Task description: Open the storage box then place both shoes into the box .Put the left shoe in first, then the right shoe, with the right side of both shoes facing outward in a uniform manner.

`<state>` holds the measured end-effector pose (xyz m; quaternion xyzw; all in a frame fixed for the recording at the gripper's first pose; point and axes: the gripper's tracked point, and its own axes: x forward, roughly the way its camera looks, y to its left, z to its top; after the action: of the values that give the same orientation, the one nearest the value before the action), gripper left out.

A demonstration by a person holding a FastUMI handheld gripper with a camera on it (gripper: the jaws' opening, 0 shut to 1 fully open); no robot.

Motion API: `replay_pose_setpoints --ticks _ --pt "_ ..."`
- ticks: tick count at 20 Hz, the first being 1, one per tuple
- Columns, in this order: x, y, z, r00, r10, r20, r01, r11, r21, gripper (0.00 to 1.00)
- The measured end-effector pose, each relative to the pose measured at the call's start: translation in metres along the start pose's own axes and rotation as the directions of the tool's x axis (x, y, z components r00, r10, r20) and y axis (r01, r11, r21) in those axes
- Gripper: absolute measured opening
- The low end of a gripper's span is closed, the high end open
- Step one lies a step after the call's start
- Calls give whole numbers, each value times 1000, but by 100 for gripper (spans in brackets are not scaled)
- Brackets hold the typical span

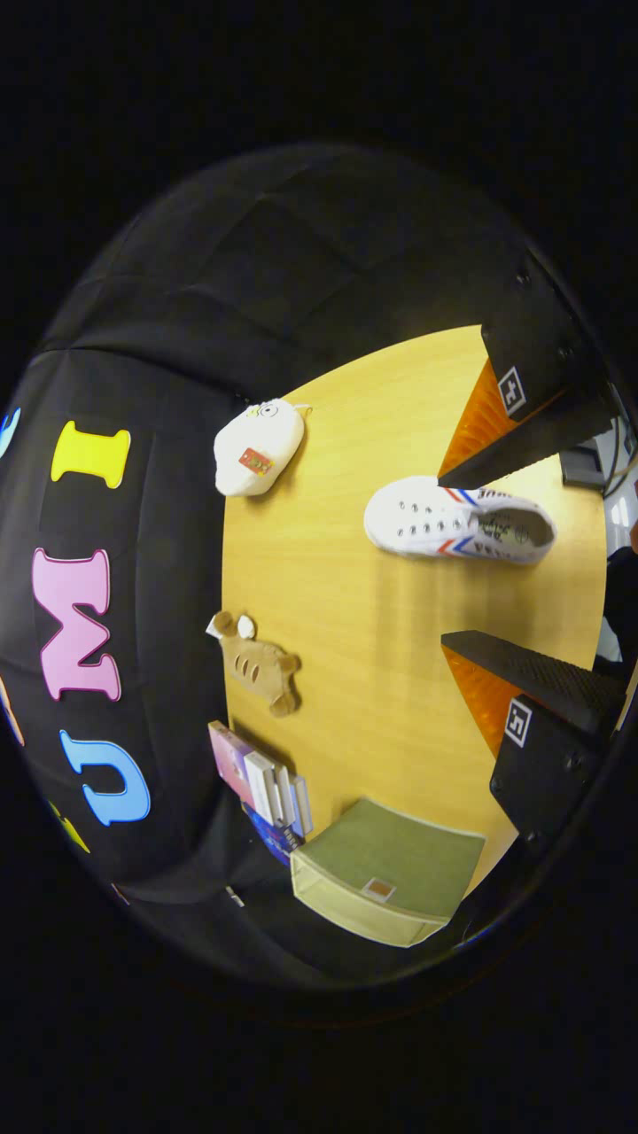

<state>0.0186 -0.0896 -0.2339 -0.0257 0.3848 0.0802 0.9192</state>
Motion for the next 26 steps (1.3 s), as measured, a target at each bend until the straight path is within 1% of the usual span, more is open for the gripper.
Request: replay_pose_setpoints --ticks 3,5,9,11,15,17,19,21,22,25,26 --pt "16 -34 -21 999 -18 -43 16 998 -61 99" --pt "28 -47 -35 997 -16 -74 10 997 -80 98" --pt "54 -64 -72 986 -19 -166 5 996 -87 97" --pt "65 -68 -83 981 -30 -189 9 994 -108 99" --pt "83 -62 -92 973 5 -233 -17 999 -50 97" --pt "89 -55 -90 970 44 -238 -53 998 -32 89" --pt "91 -44 -88 968 82 -236 -90 996 -22 68" --pt "94 -40 -89 968 76 -241 -82 997 -14 46" --pt "94 -41 -90 966 73 -247 -77 997 -7 44" --pt "94 -44 -91 961 69 -267 -55 997 62 30" --pt "96 -44 -91 963 60 -262 -39 996 86 26"
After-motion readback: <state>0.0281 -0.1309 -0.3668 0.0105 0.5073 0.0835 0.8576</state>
